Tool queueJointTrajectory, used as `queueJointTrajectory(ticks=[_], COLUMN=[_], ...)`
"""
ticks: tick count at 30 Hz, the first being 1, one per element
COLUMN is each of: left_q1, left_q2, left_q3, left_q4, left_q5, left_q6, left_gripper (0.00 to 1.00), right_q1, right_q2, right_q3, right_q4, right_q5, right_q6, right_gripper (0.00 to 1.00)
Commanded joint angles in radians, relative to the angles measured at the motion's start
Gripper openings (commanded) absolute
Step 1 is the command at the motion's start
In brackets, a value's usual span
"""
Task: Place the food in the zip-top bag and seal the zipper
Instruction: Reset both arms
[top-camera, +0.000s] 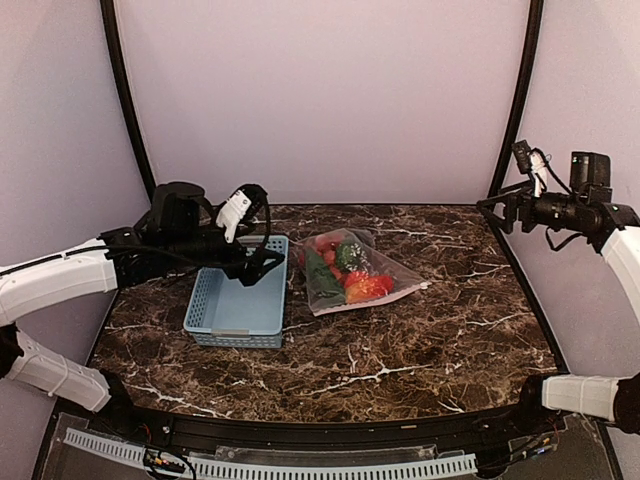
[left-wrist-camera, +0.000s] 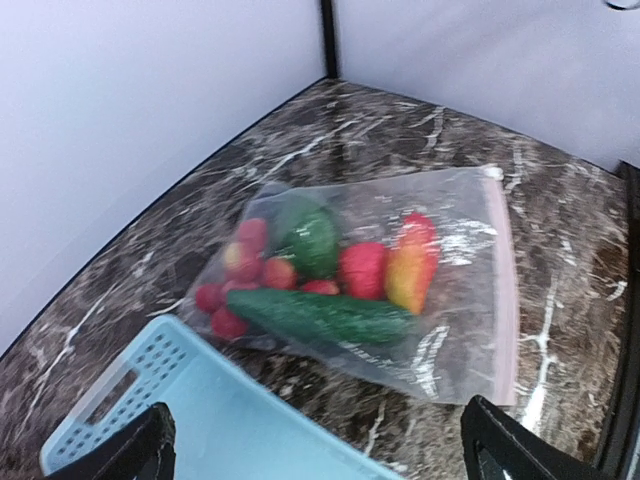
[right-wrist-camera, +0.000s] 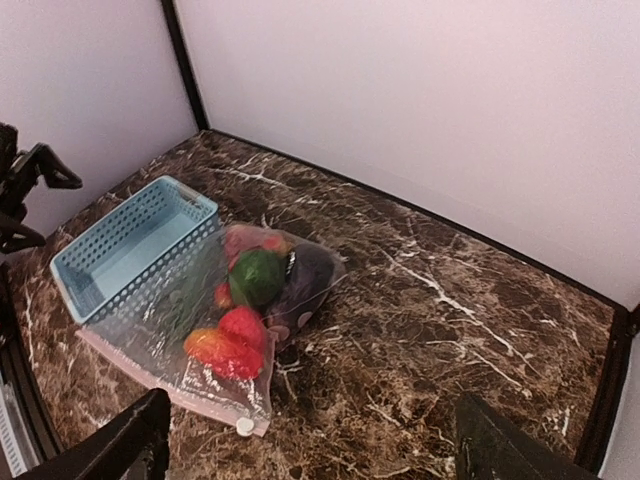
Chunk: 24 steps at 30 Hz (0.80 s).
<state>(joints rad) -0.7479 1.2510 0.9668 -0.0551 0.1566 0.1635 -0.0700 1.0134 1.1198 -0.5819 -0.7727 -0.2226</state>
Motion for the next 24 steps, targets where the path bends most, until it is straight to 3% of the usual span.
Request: queueJointTrajectory(ticks=[1, 7, 15, 24], left_q1=[0.058, 0.108, 0.156, 0.2], left_q2=[-0.045, -0.036, -0.193, -0.191], left_q3=[0.074, 0.116, -0.121, -0.142], left_q4=[-0.129, -0.137, 0.066, 0.114], left_q5=[-0.355, -0.454, -0.592, -0.545], left_q6=[-0.136, -0.137, -0.159, -0.159], left_gripper=[0.99, 0.99, 0.99, 0.99], right_q1=[-0.001, -0.001, -0.001, -0.002], right_q2=[-0.024, -0.022, -0.055, -0.053], right_q3=[-0.003, -0.047, -0.176, -0.254], right_q4=[0.16, 0.251, 0.369, 0.445], right_q5=[0.208, 0.279, 0.432, 0.418], right_q6=[0.126, 0.196, 0.257, 0.247], right_gripper=[0.99, 0.99, 0.99, 0.99])
